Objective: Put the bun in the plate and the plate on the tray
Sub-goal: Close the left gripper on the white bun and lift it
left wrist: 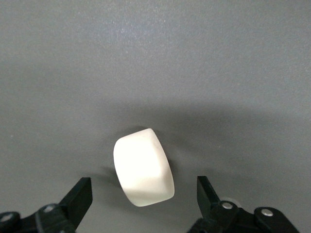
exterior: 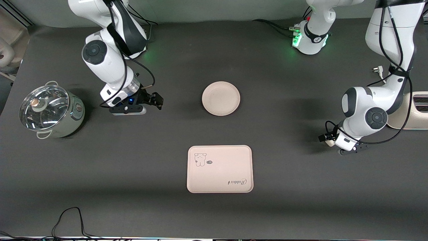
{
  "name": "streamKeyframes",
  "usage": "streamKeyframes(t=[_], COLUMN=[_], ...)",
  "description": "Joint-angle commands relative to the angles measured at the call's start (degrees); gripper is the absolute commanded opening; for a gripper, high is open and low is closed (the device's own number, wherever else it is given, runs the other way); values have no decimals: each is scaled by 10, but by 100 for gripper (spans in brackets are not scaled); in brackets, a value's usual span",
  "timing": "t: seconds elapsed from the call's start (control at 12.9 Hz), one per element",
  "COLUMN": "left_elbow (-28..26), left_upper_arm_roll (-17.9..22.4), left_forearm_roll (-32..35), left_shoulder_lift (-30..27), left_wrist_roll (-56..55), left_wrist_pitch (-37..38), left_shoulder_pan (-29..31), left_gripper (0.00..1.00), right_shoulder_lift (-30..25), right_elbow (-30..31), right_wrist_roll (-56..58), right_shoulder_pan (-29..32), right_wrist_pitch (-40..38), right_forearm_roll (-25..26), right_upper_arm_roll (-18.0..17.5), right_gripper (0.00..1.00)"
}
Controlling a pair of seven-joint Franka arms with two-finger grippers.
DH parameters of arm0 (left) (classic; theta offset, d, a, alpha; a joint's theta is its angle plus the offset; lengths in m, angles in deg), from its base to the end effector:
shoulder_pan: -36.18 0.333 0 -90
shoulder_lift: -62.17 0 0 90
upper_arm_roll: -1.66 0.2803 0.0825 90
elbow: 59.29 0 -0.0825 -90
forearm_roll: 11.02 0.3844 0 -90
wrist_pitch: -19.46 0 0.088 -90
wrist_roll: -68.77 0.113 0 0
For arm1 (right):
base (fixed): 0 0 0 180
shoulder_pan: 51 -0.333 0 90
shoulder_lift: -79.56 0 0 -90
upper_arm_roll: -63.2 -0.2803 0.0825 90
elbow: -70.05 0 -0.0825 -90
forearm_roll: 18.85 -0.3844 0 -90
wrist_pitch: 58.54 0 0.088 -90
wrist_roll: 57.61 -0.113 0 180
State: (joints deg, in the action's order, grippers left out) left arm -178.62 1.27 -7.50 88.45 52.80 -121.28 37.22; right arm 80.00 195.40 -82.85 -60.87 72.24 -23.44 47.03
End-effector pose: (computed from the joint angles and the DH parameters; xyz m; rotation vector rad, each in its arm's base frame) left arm 0.5613 0.0064 0.1571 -3.0718 -0.3726 0.1233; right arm 0.4862 0.2400 0.3501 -3.0437 0.0545 -0.0770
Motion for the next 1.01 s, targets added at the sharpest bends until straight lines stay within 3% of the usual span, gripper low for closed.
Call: streamKeyframes(t=[0.0, 0.23, 0.31, 0.62, 0.93], left_elbow=[-6, -6, -6, 0, 53], left_upper_arm_roll=[1, 1, 1, 0, 0], left_forearm_roll=[-4, -4, -4, -4, -1], left_shoulder_lift=[2, 2, 1, -32, -147], left_wrist_roll=[-8, -8, -8, -10, -7], left_wrist_pitch=[-11, -11, -11, 26, 233], left_shoulder_pan=[0, -2, -2, -4, -6], left_gripper=[88, 40, 33, 33, 34], right_shoulder_lift=[11, 33, 43, 72, 81], right_elbow=[0, 0, 0, 0, -2], right_wrist_roll=[-13, -12, -13, -34, -42], right_shoulder_pan=[1, 1, 1, 0, 0], right_wrist_pitch=[31, 59, 70, 112, 116], right_forearm_roll=[-26, -53, -54, -55, -55], right_upper_arm_roll=[-25, -43, -47, -72, -75], right_gripper=[100, 100, 100, 100, 100])
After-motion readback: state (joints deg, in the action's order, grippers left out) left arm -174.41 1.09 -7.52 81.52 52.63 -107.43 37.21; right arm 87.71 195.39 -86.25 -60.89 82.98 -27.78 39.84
